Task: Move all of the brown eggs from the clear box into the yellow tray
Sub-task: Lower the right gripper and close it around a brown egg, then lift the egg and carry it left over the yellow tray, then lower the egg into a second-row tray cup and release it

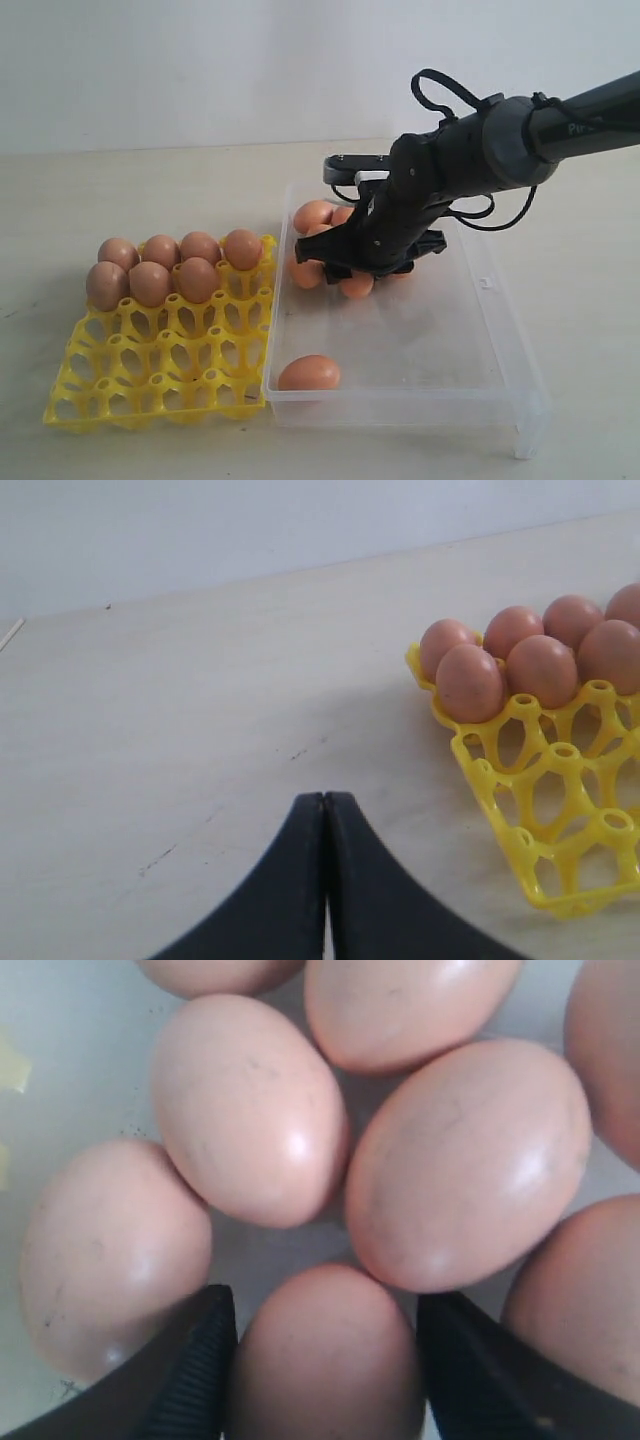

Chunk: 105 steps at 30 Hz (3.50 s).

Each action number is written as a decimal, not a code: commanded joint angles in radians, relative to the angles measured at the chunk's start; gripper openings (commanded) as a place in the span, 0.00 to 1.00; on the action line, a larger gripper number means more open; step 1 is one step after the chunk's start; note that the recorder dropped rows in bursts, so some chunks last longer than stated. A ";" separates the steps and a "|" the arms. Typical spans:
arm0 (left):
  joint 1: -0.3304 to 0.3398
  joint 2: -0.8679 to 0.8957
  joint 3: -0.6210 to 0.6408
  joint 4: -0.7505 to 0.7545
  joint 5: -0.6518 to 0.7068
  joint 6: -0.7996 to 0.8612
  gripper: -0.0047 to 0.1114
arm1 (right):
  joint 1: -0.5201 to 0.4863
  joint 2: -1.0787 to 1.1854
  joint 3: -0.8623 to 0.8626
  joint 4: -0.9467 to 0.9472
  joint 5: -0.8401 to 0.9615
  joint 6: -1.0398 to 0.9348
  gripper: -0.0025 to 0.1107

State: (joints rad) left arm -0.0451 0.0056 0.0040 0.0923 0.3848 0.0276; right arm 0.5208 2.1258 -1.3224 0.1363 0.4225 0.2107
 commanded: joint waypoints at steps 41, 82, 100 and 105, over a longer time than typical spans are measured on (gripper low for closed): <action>-0.005 -0.006 -0.004 -0.001 -0.006 -0.006 0.04 | 0.258 -0.051 0.230 -0.051 -1.024 -0.141 0.02; -0.005 -0.006 -0.004 -0.001 -0.006 -0.006 0.04 | 0.258 0.014 0.319 -0.180 -1.157 -0.249 0.02; -0.005 -0.006 -0.004 -0.001 -0.006 -0.006 0.04 | 0.258 0.032 0.321 -0.191 -1.158 -0.254 0.02; -0.005 -0.006 -0.004 -0.001 -0.006 -0.006 0.04 | 0.258 0.032 0.321 -0.191 -1.158 -0.261 0.02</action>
State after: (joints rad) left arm -0.0451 0.0056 0.0040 0.0923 0.3848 0.0276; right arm 0.7781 2.1638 -1.0036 -0.0472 -0.7168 -0.0363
